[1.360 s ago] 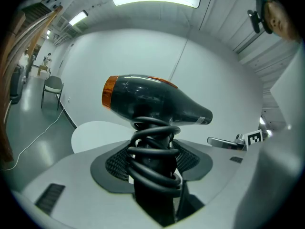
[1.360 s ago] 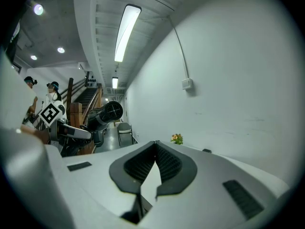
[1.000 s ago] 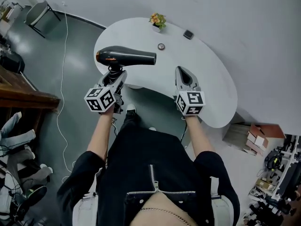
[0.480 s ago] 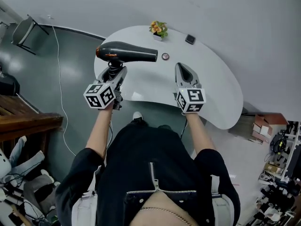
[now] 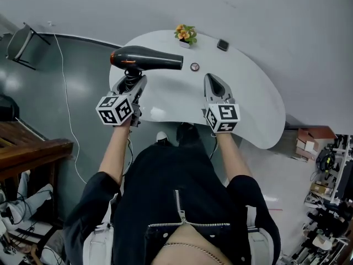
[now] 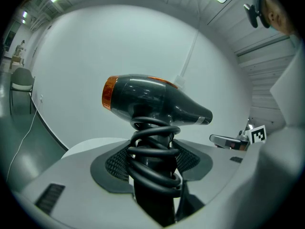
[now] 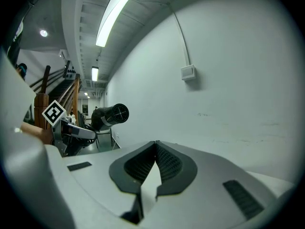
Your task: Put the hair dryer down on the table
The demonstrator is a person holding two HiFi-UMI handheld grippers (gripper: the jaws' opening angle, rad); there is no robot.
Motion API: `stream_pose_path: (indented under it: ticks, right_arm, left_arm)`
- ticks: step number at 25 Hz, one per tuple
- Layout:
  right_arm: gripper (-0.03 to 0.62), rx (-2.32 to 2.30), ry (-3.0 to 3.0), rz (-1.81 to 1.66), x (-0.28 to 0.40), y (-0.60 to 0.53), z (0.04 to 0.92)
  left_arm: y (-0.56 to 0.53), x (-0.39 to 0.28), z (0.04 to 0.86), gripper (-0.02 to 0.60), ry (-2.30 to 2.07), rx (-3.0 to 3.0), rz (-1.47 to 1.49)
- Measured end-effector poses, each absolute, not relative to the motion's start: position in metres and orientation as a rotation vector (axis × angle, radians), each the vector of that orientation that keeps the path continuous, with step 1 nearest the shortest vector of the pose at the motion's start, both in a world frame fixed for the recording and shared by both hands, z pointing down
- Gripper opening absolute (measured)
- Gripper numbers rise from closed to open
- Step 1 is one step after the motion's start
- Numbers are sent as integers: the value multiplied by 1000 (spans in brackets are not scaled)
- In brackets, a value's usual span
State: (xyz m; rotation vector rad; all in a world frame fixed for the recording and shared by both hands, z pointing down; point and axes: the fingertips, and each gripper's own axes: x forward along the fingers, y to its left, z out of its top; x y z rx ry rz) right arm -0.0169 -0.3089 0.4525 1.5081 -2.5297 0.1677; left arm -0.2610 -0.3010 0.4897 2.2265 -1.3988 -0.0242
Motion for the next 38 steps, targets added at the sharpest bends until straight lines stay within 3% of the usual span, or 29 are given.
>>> stream_pose_path:
  ticks: [38]
  right_arm:
    - [-3, 1553, -2458, 248, 13, -328, 483]
  left_arm:
    - [-331, -248, 575, 262, -1351, 2113, 147]
